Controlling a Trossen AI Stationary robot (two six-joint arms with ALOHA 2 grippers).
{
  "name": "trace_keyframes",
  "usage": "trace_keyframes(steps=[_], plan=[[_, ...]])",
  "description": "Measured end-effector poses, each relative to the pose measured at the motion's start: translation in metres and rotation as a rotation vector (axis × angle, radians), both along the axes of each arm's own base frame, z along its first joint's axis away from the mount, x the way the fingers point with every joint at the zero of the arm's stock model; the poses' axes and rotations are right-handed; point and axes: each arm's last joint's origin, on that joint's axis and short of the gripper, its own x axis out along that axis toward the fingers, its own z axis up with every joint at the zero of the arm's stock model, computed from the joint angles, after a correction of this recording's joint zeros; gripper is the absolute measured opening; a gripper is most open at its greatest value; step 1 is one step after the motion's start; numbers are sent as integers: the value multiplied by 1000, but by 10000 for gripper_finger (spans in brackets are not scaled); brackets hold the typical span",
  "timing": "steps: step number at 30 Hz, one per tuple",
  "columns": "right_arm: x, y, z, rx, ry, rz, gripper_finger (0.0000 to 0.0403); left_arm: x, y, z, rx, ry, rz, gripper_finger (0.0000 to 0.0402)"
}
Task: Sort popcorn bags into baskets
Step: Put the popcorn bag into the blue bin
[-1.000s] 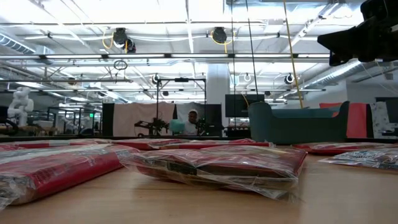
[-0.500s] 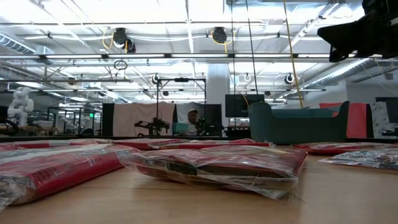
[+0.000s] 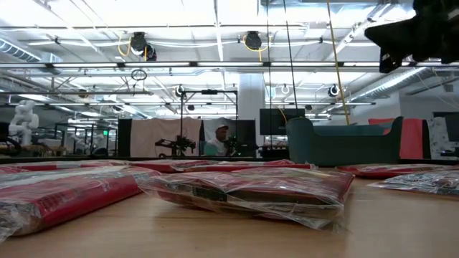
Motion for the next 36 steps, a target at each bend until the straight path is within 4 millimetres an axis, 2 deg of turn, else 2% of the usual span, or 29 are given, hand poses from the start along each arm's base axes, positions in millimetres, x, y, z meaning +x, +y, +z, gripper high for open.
trace_keyframes(steps=[4, 9, 13, 17, 22, 27, 31, 36], plan=[[1, -2, 37, 67, 31, -50, 0, -1, 2, -2, 0, 21, 8, 12], [14, 1, 82, 45, 146, -74, 0, -5, 3, -7, 9, 86, 11, 12], [31, 6, 116, 77, 234, -78, 0, -8, 7, -11, -15, 134, 54, 12], [54, 12, 138, 128, 319, -86, 0, -13, 9, -15, -94, 181, 134, 12], [75, 17, 151, 242, 400, -101, 0, -19, 9, -21, -190, 240, 232, 12], [85, 20, 151, 527, 439, -131, 0, -22, 2, -26, -236, 281, 255, 12], [90, 24, 147, 712, 476, -96, 0, -22, -8, -41, -258, 346, 204, 12], [95, 27, 136, 772, 571, -94, 0, -24, -20, -70, -409, 458, 228, 12]])
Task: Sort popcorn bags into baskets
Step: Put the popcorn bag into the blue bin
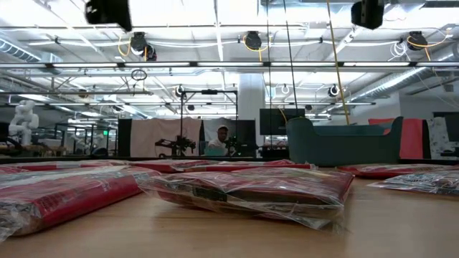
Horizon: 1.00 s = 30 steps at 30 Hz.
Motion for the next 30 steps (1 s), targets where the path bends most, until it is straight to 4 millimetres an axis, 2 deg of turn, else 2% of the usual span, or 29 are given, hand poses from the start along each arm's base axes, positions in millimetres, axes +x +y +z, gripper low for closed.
trace_keyframes(steps=[7, 14, 21, 30], plan=[[4, 1, -7, -15, 55, 1, 0, -12, -26, -49, -285, 228, 199, 12], [4, 1, -8, -16, 60, 9, 0, -30, -50, -100, -446, 451, 331, 25], [4, 2, -8, -17, 63, 34, 0, -42, -61, -130, -467, 500, 404, 111], [4, 2, -8, -31, 62, 43, 0, -58, -57, -168, -455, 558, 515, 213]])
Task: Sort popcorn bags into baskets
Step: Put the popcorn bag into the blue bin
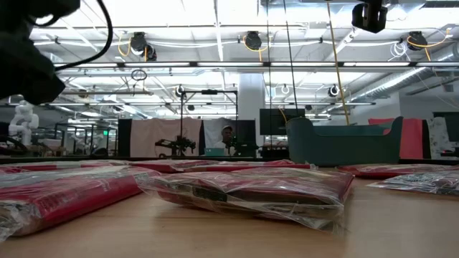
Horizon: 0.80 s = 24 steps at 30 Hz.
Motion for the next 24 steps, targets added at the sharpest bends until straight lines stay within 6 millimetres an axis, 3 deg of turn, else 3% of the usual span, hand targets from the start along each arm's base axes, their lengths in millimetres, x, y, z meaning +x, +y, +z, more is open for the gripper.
trace_keyframes(steps=[8, 14, 19, 24], plan=[[-1, 3, -1, 28, 11, 38, 0, -5, 3, -17, 3, -26, -19, 263], [-2, 7, -1, 20, 12, 51, 0, -6, 4, -35, -27, -133, -13, 257], [0, 9, -3, 24, 21, 50, 0, -10, 6, -42, -36, -164, -34, 215], [3, 12, -6, 25, 41, 53, 0, -10, 6, -42, -16, -208, -124, 116]])
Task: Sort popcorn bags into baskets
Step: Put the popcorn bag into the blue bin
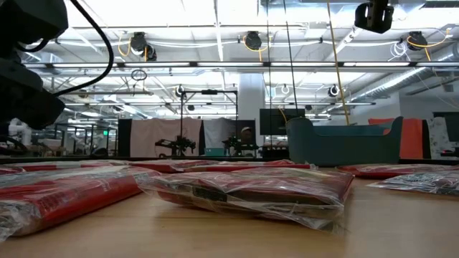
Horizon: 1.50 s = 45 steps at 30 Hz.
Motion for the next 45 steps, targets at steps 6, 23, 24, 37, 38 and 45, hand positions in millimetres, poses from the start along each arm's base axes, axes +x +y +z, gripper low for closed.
trace_keyframes(steps=[6, 23, 24, 37, 38, 45], plan=[[6, 5, -6, -10, 28, 13, 0, 3, 0, 0, 38, -50, -1, 12], [22, 1, 8, 69, -166, -119, 0, 34, -2, 74, 240, -380, 96, 2], [24, 0, 9, 74, -183, -124, 0, 34, -1, 79, 260, -389, 89, 1], [92, -4, 52, -91, -153, -89, 13, 57, 29, 150, 479, -621, 35, 0], [98, -5, 55, -120, -142, -70, 21, 58, 31, 154, 488, -633, 33, 0], [129, -17, 56, -191, -105, 33, 116, 65, 46, 180, 576, -708, -26, 0]])
